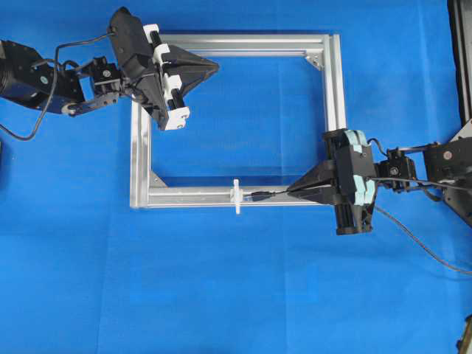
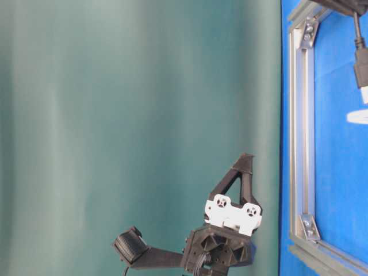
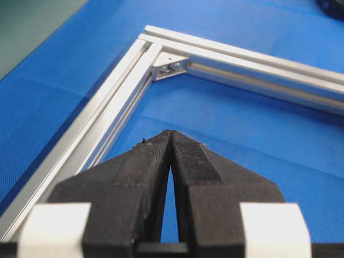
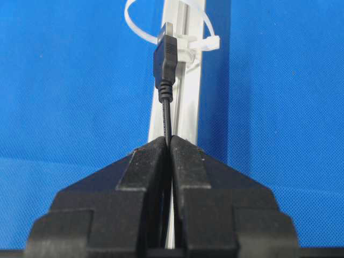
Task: Insert the wire through the string loop located in the center.
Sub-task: 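Lift the cable and carry it toward the white zip-tie loop, then push the USB plug leftward through the white zip-tie loop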
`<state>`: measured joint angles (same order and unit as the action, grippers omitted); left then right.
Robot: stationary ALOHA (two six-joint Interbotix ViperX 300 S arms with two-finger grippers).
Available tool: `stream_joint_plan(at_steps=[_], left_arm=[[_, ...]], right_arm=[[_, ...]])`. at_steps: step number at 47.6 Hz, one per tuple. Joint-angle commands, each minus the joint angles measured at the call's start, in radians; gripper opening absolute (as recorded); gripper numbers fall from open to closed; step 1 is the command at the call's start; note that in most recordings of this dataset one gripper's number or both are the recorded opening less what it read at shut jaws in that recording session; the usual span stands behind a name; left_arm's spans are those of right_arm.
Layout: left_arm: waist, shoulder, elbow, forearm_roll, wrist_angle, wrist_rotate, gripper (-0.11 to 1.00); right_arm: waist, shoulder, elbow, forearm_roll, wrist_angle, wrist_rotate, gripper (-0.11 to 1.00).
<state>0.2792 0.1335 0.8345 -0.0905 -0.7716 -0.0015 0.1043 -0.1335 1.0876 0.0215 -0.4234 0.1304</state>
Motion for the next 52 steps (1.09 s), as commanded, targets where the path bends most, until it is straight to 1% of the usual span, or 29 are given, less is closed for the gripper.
stream_joint_plan(at_steps=[1, 44, 52], left_arm=[[0.002, -0.028, -0.011, 0.003, -0.006, 0.0, 0.0], [0.002, -0.028, -0.009, 0.002, -0.006, 0.0, 0.0], [0.002, -0.028, -0.011, 0.003, -0.006, 0.0, 0.0]], right_arm=[[0.0, -0.017, -0.006, 0.0, -0.011, 0.0, -0.02], [0.0, -0.015, -0.008, 0.0, -0.012, 0.0, -0.02], [0.0, -0.002, -0.02, 0.002, -0.014, 0.0, -0.02]])
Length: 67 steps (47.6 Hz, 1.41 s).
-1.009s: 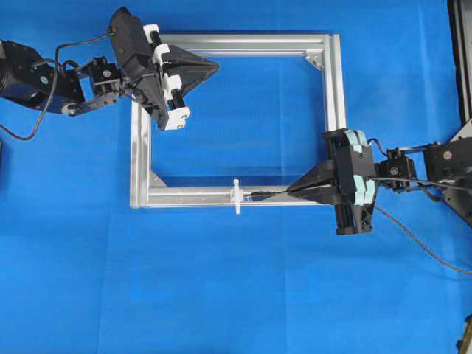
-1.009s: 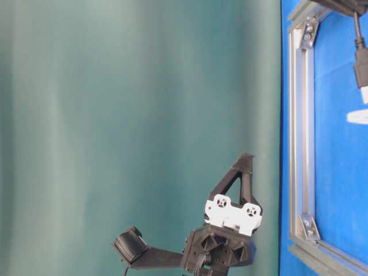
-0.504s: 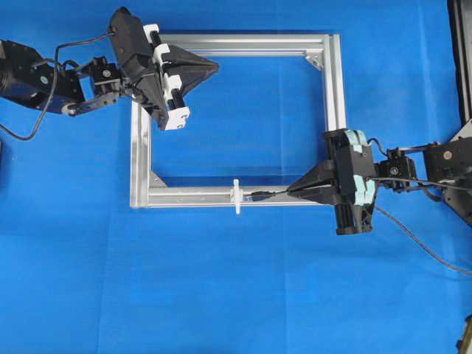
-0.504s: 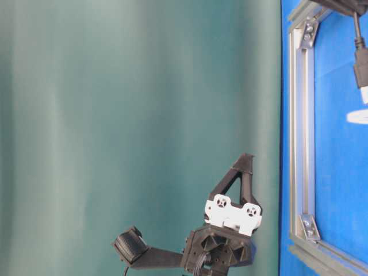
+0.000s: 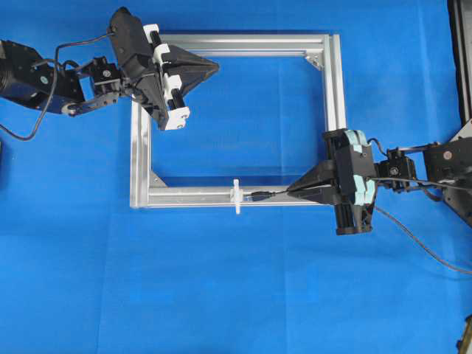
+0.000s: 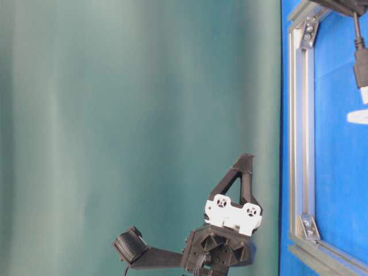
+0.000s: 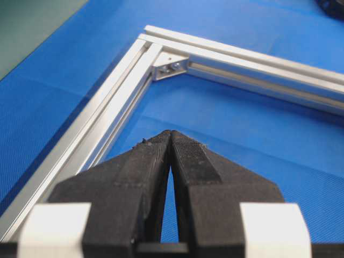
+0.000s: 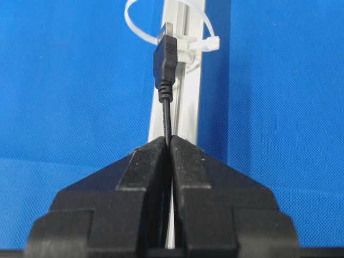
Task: Insert the wire through the string loop located in the center.
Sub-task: 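Push the USB plug leftward through the white zip-tie loop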
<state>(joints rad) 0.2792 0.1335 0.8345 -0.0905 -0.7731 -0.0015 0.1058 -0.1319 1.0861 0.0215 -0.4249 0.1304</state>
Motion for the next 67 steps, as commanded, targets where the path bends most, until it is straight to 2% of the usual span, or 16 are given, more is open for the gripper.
stream_joint_plan(at_steps=[1, 33, 67], left_arm=[[0.002, -0.028, -0.011, 0.003, -0.005, 0.0, 0.0], [-0.006, -0.028, -0.009, 0.003, -0.006, -0.006, 0.0], [-0.011, -0.029, -0.006, 0.002, -0.002, -0.012, 0.0]], right_arm=[[-0.002, 0.0, -0.02, 0.002, -0.014, 0.0, -0.02], [-0.002, 0.181, -0.233, 0.002, -0.012, 0.0, -0.02], [-0.002, 0.19, -0.236, 0.0, -0.012, 0.0, -0.02]])
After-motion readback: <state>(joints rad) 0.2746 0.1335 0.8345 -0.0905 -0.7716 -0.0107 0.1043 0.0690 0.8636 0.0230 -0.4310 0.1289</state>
